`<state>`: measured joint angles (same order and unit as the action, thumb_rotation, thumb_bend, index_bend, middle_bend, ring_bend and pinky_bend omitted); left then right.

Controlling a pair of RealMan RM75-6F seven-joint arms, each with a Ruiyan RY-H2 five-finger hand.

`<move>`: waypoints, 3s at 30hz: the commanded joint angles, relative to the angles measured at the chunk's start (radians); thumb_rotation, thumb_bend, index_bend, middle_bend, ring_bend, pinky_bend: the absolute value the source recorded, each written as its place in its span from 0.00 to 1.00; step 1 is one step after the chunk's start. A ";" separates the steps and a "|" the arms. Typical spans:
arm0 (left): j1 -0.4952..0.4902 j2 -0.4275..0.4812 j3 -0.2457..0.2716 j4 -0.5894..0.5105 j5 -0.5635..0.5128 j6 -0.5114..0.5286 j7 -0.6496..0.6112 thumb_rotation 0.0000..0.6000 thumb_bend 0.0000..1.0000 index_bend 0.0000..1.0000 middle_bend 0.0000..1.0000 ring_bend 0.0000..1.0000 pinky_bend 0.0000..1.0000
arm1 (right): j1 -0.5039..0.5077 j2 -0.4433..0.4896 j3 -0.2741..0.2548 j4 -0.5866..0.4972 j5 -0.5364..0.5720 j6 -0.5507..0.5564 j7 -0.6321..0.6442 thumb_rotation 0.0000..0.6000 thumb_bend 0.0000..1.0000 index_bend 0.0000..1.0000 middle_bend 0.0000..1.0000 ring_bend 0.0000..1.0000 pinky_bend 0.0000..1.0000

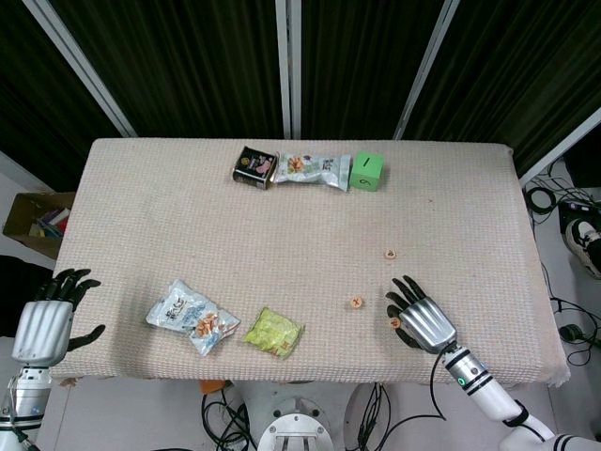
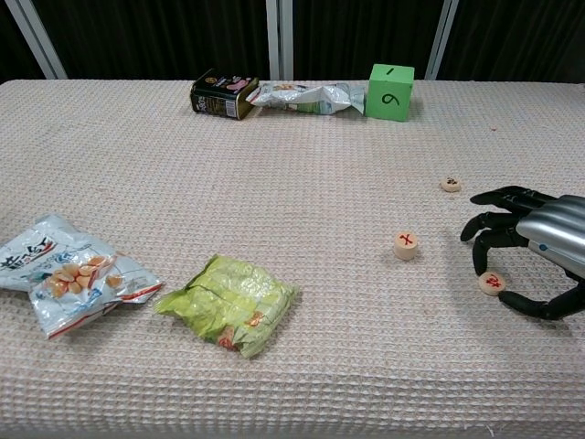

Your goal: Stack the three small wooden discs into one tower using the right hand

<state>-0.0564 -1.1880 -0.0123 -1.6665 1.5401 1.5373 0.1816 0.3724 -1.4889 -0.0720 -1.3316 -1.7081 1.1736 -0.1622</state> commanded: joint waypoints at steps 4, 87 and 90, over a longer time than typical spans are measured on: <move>0.002 0.003 -0.002 0.000 -0.001 0.002 -0.002 1.00 0.09 0.30 0.20 0.14 0.23 | 0.015 0.047 0.028 -0.062 -0.013 0.049 0.026 1.00 0.38 0.53 0.27 0.00 0.01; 0.019 -0.023 0.000 0.053 -0.017 -0.007 -0.048 1.00 0.10 0.30 0.20 0.14 0.23 | 0.223 0.036 0.013 -0.207 0.056 -0.195 -0.337 1.00 0.43 0.34 0.10 0.00 0.00; 0.018 -0.024 0.000 0.054 -0.015 -0.007 -0.048 1.00 0.10 0.30 0.20 0.14 0.23 | 0.222 0.037 0.011 -0.205 0.058 -0.197 -0.343 1.00 0.43 0.34 0.10 0.00 0.00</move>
<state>-0.0381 -1.2121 -0.0119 -1.6124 1.5249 1.5304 0.1333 0.5944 -1.4523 -0.0604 -1.5370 -1.6502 0.9773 -0.5042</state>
